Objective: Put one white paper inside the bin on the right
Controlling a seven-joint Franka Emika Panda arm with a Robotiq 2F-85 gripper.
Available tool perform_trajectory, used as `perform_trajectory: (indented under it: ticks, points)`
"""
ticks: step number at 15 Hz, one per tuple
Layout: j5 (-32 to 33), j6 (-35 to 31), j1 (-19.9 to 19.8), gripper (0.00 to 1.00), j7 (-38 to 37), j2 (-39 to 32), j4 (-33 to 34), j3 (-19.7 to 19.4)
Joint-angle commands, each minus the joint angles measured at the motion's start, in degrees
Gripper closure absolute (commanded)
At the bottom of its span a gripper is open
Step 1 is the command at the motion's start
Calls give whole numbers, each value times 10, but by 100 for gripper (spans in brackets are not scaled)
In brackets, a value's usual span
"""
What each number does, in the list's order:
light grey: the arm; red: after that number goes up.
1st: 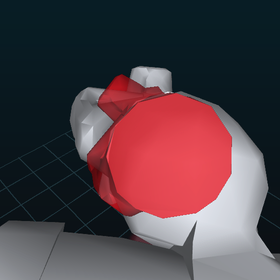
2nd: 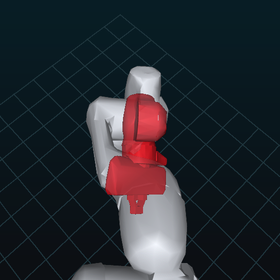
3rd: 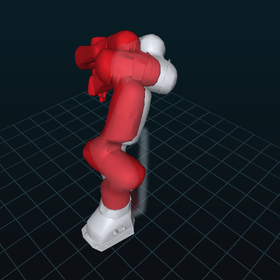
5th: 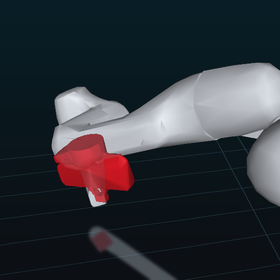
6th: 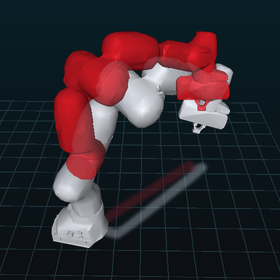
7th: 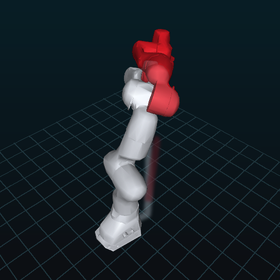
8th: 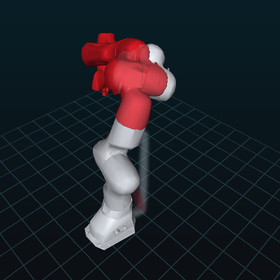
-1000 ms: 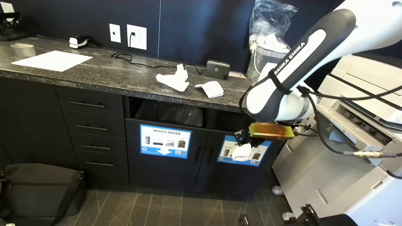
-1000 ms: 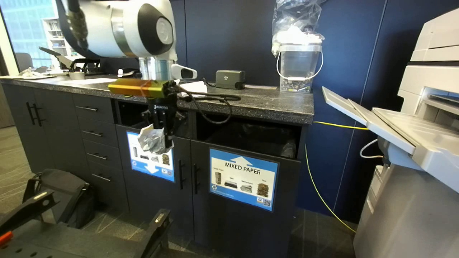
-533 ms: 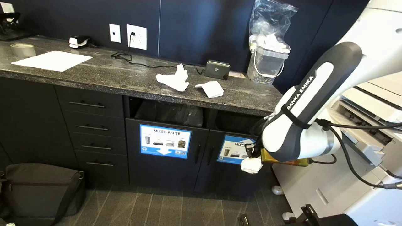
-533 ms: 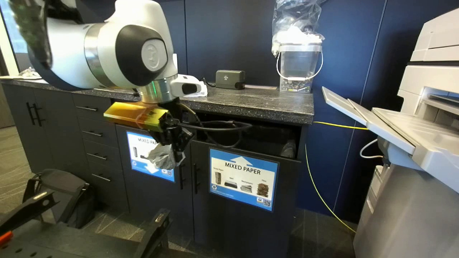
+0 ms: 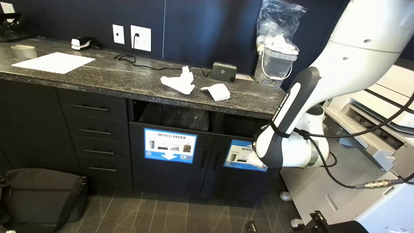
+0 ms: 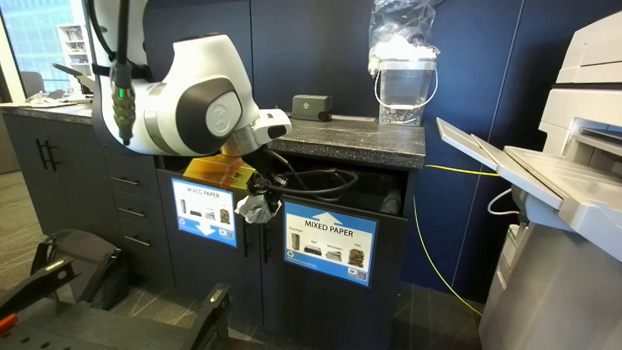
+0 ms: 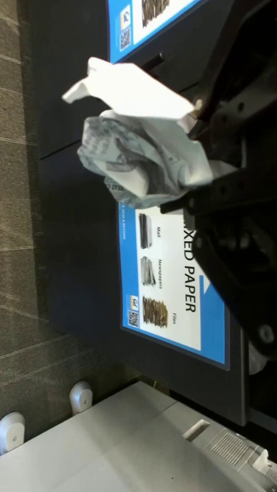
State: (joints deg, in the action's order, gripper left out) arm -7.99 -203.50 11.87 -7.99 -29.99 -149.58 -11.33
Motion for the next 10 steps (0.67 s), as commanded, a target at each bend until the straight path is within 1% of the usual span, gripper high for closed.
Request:
perform_trajectory:
  ticks: [1, 2, 3, 4, 7, 10]
  points:
    - [-46, -81, -9, 88, 22, -109, 83, 9]
    - [-51, -94, -14, 88, 23, -131, 102, 11]
    - [-42, -104, -31, 88, 22, -153, 126, 19]
    - [-41, -112, -36, 88, 22, -171, 145, 22]
    - [-45, -141, -52, 88, 23, -212, 191, 28]
    - [-45, -167, -67, 88, 24, -234, 224, 31]
